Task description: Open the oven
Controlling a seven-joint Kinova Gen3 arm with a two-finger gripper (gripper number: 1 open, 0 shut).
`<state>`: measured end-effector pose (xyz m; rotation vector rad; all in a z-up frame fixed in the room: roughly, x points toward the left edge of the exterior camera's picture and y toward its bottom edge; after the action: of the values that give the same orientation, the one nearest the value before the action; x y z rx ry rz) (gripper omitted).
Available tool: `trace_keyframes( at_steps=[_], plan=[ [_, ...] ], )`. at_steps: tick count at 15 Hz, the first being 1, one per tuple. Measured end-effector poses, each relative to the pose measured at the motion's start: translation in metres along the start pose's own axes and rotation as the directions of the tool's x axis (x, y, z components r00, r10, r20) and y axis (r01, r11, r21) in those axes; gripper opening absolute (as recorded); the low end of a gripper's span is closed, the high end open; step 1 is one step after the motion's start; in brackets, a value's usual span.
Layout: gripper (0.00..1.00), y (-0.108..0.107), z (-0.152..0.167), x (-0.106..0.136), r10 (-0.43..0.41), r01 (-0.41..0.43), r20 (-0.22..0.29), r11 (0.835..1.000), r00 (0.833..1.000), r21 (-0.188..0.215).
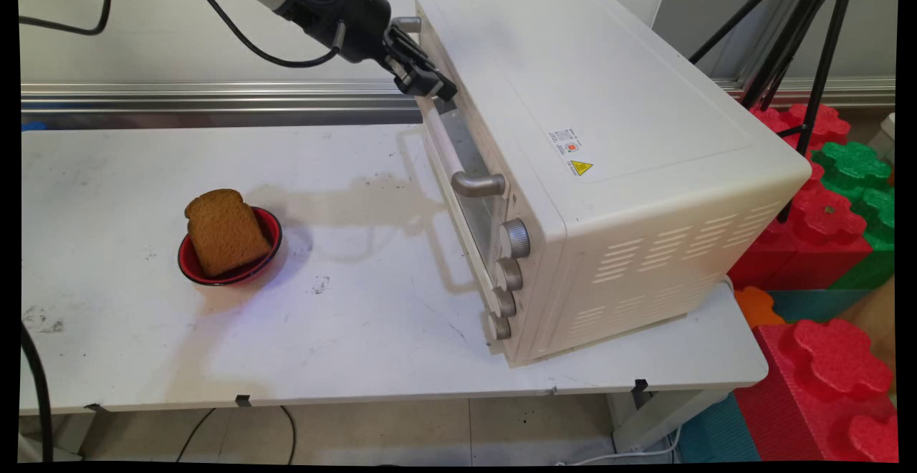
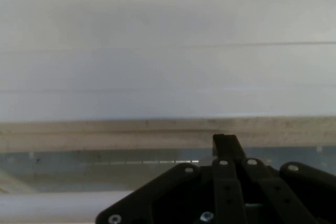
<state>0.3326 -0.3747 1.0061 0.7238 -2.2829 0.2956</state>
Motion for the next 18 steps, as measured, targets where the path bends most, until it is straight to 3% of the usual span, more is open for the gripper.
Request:
trace_keyframes(
  at_steps=[10,18],
  plan=[
    [0.00,0.003,-0.013,-0.014,-0.014,0.014,0.037,1.000,0.999,0.002],
    [0.00,0.012,-0.034,-0.045,-0.019,0.021,0.102,1.000,0.995,-0.015]
  ],
)
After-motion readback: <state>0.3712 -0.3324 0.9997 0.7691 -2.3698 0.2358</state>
